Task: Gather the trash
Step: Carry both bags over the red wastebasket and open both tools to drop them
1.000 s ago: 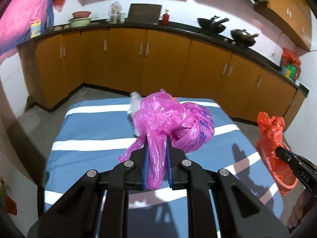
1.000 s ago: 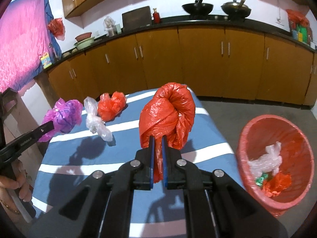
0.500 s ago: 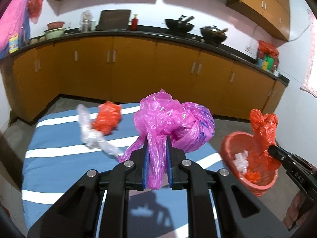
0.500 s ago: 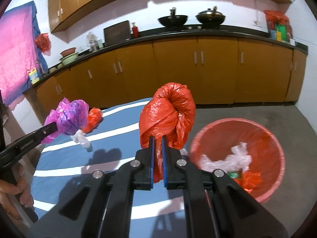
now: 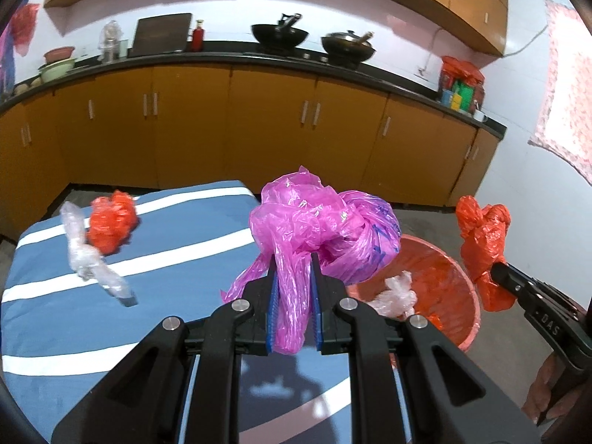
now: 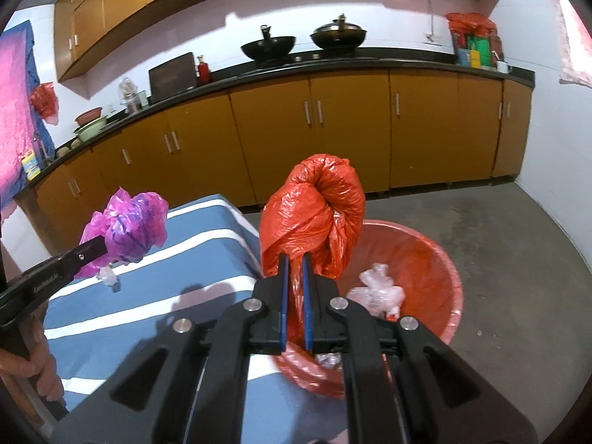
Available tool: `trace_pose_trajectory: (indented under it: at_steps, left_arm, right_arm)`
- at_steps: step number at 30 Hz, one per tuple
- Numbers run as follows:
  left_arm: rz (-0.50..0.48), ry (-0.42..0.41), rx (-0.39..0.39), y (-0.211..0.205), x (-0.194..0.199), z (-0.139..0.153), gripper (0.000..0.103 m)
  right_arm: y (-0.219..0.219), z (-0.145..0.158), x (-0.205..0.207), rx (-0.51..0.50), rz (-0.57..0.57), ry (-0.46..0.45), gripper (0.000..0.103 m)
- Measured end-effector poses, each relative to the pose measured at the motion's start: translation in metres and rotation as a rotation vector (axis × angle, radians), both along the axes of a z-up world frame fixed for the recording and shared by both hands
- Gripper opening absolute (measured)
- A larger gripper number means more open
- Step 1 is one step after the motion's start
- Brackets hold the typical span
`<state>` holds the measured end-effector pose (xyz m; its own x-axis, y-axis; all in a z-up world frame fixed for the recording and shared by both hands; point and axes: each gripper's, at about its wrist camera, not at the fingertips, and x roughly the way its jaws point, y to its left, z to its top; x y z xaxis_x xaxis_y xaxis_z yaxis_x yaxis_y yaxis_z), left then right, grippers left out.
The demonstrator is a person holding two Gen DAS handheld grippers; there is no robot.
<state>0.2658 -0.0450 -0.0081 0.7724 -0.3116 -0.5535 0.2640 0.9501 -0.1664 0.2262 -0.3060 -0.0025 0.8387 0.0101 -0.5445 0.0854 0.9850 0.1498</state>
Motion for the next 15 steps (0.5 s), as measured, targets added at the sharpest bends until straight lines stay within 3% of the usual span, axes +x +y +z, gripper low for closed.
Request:
trace_pose_trajectory:
  at_steps: [15]
  left_arm:
    - [-0.117,0.028,0.034,-0.075,0.009,-0.017,0.015]
  right_arm:
    - [-0.047,-0.022,0.008,0.028,-0.07,0.022,0.008]
